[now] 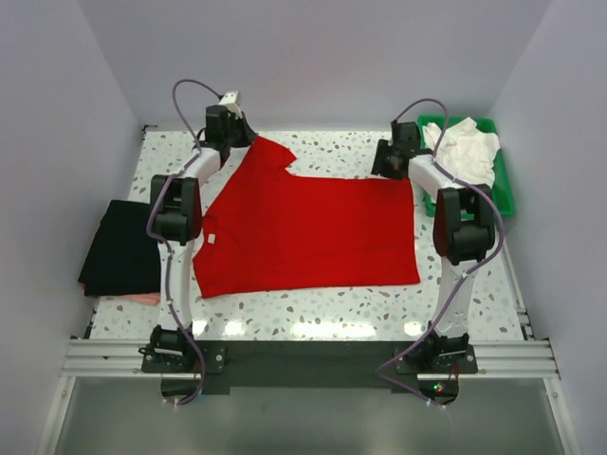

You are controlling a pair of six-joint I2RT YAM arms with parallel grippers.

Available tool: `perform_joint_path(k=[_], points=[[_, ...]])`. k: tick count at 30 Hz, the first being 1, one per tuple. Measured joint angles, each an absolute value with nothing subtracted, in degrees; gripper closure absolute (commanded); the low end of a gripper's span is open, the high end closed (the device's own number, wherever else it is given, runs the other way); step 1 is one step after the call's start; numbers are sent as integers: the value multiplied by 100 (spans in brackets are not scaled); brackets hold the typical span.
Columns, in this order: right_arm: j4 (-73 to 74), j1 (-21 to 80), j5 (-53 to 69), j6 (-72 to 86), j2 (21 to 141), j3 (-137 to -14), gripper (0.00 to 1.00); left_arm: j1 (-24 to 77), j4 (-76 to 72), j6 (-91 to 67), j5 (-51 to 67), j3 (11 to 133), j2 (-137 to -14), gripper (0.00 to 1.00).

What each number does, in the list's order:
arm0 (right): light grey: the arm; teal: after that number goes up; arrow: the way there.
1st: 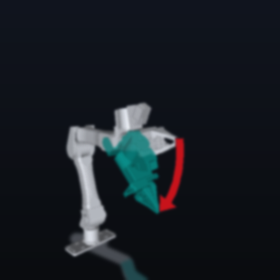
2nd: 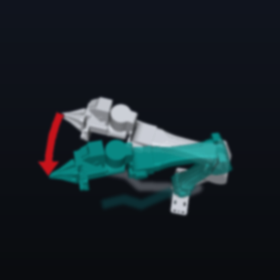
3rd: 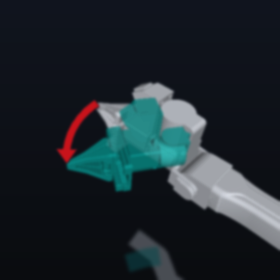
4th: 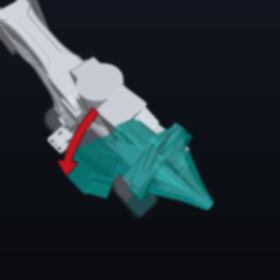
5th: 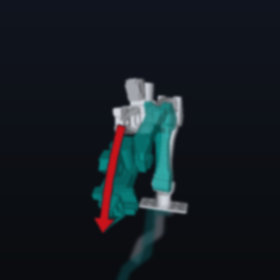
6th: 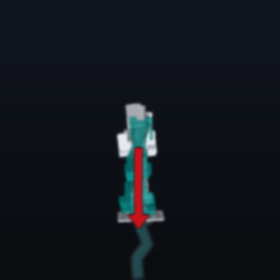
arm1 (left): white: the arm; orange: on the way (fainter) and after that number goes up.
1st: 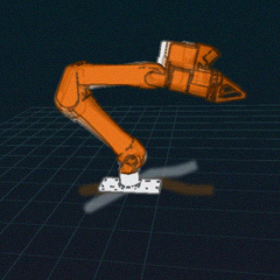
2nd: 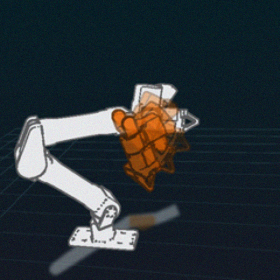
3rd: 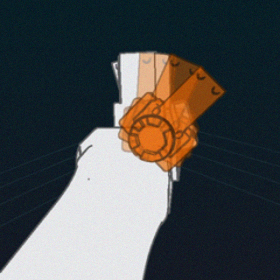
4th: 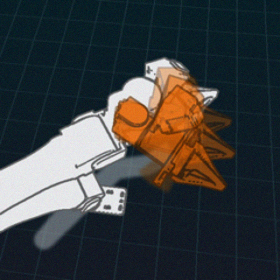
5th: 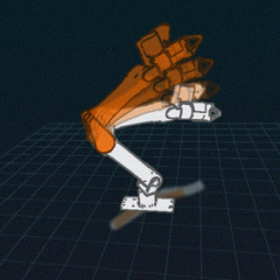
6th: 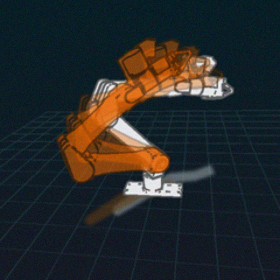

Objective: Fold and stack the t-shirts
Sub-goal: Fold the tshirt

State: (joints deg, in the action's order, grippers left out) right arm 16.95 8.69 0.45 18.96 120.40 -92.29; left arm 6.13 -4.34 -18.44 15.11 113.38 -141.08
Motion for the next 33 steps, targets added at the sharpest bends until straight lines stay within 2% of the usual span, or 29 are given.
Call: perform_joint_path(k=[17,33], points=[[2053,436,-860,1787,12704,-9778,55,349,-565,-1846,1476,10932,-13935,100],[2320,355,-1457,1793,12831,-9946,57,211,-659,-1868,1568,10842,-13935,100]])
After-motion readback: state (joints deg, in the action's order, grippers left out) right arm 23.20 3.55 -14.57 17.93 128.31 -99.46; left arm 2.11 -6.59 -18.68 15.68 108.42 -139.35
